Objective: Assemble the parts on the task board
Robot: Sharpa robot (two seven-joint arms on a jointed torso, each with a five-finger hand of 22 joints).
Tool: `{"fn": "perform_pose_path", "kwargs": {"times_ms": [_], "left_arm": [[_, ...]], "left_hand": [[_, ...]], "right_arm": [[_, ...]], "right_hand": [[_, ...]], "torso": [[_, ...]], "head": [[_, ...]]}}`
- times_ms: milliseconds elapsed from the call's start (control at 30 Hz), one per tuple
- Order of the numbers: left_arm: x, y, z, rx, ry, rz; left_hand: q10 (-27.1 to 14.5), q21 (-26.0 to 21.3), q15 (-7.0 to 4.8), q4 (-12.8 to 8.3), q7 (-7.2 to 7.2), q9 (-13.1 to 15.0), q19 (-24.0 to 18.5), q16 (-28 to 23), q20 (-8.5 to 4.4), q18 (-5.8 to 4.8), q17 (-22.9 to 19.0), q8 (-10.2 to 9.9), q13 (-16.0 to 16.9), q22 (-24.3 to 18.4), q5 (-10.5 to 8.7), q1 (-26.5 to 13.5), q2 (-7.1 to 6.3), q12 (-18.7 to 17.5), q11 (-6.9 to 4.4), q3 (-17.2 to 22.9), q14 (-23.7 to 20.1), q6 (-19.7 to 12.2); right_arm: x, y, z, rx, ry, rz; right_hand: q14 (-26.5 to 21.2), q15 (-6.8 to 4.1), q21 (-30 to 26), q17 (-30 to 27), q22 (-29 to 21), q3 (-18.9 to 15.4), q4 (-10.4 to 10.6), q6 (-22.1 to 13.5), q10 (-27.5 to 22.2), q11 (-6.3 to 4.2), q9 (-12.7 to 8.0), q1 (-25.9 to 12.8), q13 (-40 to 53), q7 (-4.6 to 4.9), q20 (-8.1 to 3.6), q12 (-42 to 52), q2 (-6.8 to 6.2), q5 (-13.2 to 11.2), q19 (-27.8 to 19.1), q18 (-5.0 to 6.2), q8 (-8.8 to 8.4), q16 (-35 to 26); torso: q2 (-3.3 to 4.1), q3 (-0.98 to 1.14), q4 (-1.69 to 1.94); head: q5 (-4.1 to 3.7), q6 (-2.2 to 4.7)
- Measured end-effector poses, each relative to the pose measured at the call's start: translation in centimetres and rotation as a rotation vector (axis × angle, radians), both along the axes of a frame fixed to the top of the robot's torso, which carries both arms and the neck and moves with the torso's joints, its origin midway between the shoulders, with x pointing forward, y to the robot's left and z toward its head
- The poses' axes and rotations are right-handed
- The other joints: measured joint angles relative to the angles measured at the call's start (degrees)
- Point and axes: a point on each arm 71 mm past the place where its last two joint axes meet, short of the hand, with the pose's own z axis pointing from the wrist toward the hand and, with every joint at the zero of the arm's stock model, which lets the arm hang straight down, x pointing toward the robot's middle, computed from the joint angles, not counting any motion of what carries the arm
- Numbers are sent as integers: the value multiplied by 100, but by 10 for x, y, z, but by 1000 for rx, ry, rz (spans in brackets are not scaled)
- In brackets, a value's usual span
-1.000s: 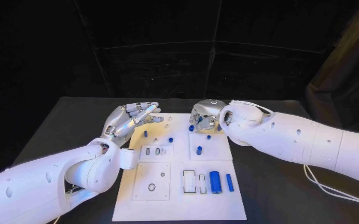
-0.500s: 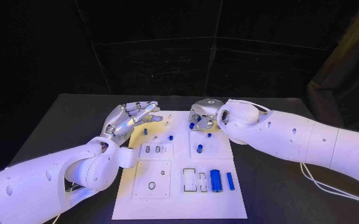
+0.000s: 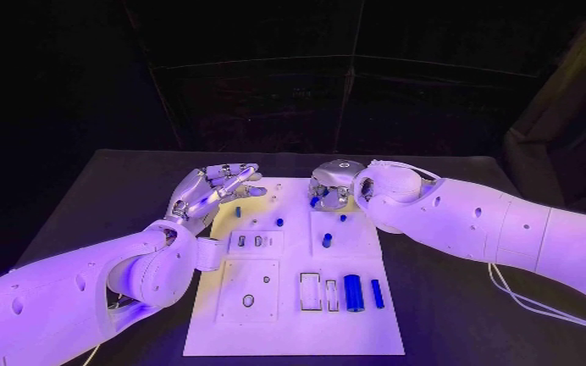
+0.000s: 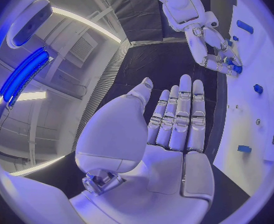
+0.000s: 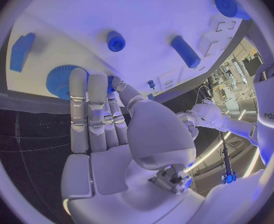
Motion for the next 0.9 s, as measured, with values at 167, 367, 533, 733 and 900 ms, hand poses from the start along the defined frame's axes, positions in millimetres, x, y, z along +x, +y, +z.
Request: {"fn": "perform_pose_path", "kwargs": {"times_ms": [167, 367, 533, 733, 900], "left_arm": [[1, 0, 0, 0, 3, -2], [1, 1, -1, 1, 5, -3], [2, 2, -1, 2, 7, -3], [3, 4, -1, 4, 8, 0], [4, 6, -1, 6, 7, 3]], "left_hand": [[0, 0, 0, -17, 0, 0, 0, 0, 0, 0, 0, 0, 0, -1, 0, 0, 0, 0, 0, 17, 0, 0], [0, 0, 0, -17, 0, 0, 0, 0, 0, -1, 10, 0, 0, -11, 0, 26, 25, 0, 0, 17, 0, 0], [21, 0, 0, -39, 0, 0, 0, -22, 0, -1, 15, 0, 1, -11, 0, 26, 25, -24, 21, 40, 0, 0], [21, 0, 0, -39, 15, 1, 20, -22, 20, -1, 20, 0, 1, -20, 0, 26, 25, -24, 21, 40, 0, 15], [21, -23, 0, -79, 14, 1, 20, -22, 20, -1, 25, -29, 1, -22, 0, 26, 25, -24, 21, 47, 0, 14]], "right_arm": [[2, 3, 1, -1, -1, 3], [3, 5, 2, 5, -9, 4], [0, 4, 3, 33, -37, 9], [-3, 6, 12, 101, -96, 13], [0, 17, 16, 148, -136, 2]], "right_hand": [[0, 0, 106, 135, 62, 230, 9, 27, 41, -21, -2, -43, 0, 21, -5, 0, -43, -30, -46, 93, 0, 169], [0, 0, 464, 582, 517, 582, 3, 188, 218, -33, 1, -44, 11, 19, -11, -2, -44, -189, 58, 90, -3, 590], [21, -21, 810, 955, 949, 879, 22, 282, 352, -49, 2, -105, 19, 11, -35, 0, -106, -213, 193, 90, 22, 968], [21, -21, 902, 1008, 1037, 1060, 69, 300, 356, -53, 11, -170, 29, 28, -35, 2, -172, -231, 193, 90, 21, 1060], [21, -21, 902, 985, 1041, 1161, 109, 301, 356, -53, 11, -210, 20, 28, -32, 4, -212, -232, 189, 90, 20, 1060]], "torso": [[24, 2, 1], [40, 3, 5], [47, 3, 4], [54, 2, 3], [69, -1, 3]], "head": [[-4, 1], [-5, -7], [1, -7], [13, 34], [18, 69]]}}
